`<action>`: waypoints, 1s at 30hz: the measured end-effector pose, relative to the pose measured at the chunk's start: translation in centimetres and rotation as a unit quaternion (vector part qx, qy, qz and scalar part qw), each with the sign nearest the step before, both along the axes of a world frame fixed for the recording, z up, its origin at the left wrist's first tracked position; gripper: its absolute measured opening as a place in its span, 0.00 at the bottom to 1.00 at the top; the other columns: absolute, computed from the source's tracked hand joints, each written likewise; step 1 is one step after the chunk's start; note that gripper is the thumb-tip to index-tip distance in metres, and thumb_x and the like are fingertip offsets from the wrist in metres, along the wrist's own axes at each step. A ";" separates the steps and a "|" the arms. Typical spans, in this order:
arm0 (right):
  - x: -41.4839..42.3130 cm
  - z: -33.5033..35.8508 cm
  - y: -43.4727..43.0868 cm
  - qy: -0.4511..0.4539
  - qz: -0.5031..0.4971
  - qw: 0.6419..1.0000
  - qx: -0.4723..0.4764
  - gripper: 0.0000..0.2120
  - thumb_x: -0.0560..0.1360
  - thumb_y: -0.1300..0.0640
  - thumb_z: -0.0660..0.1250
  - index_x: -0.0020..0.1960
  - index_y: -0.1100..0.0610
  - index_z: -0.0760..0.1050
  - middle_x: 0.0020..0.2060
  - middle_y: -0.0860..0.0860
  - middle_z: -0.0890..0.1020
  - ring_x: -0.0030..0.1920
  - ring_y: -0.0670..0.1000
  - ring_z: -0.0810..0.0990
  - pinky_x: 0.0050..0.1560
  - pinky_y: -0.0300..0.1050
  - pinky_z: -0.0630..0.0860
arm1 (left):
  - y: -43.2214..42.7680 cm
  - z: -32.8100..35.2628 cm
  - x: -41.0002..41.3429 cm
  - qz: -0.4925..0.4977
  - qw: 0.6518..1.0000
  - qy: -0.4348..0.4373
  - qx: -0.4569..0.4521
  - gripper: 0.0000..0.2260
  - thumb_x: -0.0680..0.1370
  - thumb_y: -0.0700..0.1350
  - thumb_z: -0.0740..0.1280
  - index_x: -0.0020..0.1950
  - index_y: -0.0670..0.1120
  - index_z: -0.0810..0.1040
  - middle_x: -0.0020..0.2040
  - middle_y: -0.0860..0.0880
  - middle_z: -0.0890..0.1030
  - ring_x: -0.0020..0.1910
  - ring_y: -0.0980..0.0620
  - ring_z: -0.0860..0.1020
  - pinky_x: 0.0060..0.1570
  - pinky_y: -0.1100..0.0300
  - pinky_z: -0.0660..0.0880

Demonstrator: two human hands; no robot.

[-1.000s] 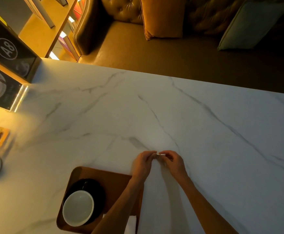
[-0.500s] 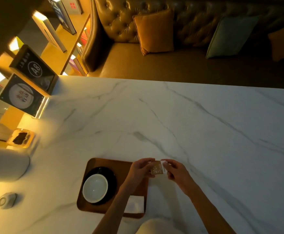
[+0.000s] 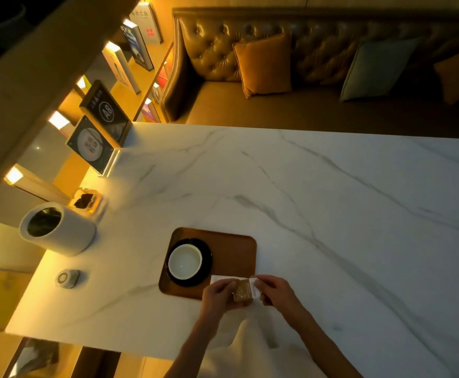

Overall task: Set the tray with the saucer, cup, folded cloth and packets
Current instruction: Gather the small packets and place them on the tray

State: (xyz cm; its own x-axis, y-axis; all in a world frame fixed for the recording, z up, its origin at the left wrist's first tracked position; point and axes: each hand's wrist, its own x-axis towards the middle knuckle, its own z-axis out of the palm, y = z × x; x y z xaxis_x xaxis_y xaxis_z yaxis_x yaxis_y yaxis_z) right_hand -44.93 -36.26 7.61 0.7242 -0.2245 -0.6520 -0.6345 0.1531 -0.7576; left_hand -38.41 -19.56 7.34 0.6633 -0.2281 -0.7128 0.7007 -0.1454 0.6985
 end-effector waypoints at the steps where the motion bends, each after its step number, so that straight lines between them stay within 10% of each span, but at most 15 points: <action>1: 0.1 0.0 0.6 0.005 0.000 1.000 0.007 0.10 0.78 0.56 0.65 0.57 0.53 0.81 0.42 0.52 0.83 0.36 0.46 0.80 0.39 0.38 0.78 | 0.7 0.2 0.2 0.003 1.000 -0.005 0.004 0.05 0.77 0.38 0.69 0.50 0.41 0.83 0.49 0.39 0.84 0.47 0.43 0.84 0.37 0.54 0.82; 23: 8.2 -3.2 3.9 0.138 -0.060 0.982 -0.118 0.20 0.77 0.71 0.56 0.67 0.62 0.72 0.60 0.61 0.79 0.57 0.57 0.79 0.56 0.47 0.78 | 0.0 -3.2 10.8 -0.250 0.965 -0.029 0.068 0.09 0.76 0.38 0.63 0.45 0.39 0.84 0.39 0.42 0.81 0.39 0.49 0.78 0.39 0.57 0.76; 30: 10.7 -5.6 1.3 0.183 -0.042 0.979 -0.078 0.21 0.76 0.72 0.56 0.67 0.62 0.73 0.56 0.61 0.79 0.52 0.57 0.79 0.46 0.45 0.80 | -3.2 -5.8 11.7 -0.236 0.969 -0.002 0.079 0.08 0.75 0.37 0.64 0.50 0.39 0.83 0.47 0.38 0.84 0.45 0.46 0.82 0.50 0.51 0.80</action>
State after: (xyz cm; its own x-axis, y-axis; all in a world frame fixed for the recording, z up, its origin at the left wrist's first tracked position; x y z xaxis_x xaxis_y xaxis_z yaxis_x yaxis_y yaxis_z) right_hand -34.20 -34.92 2.05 0.4236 -0.3903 -0.8174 -0.8577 0.1176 -0.5006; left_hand -26.69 -22.75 1.54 0.5143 -0.3949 -0.7613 0.5284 -0.5532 0.6440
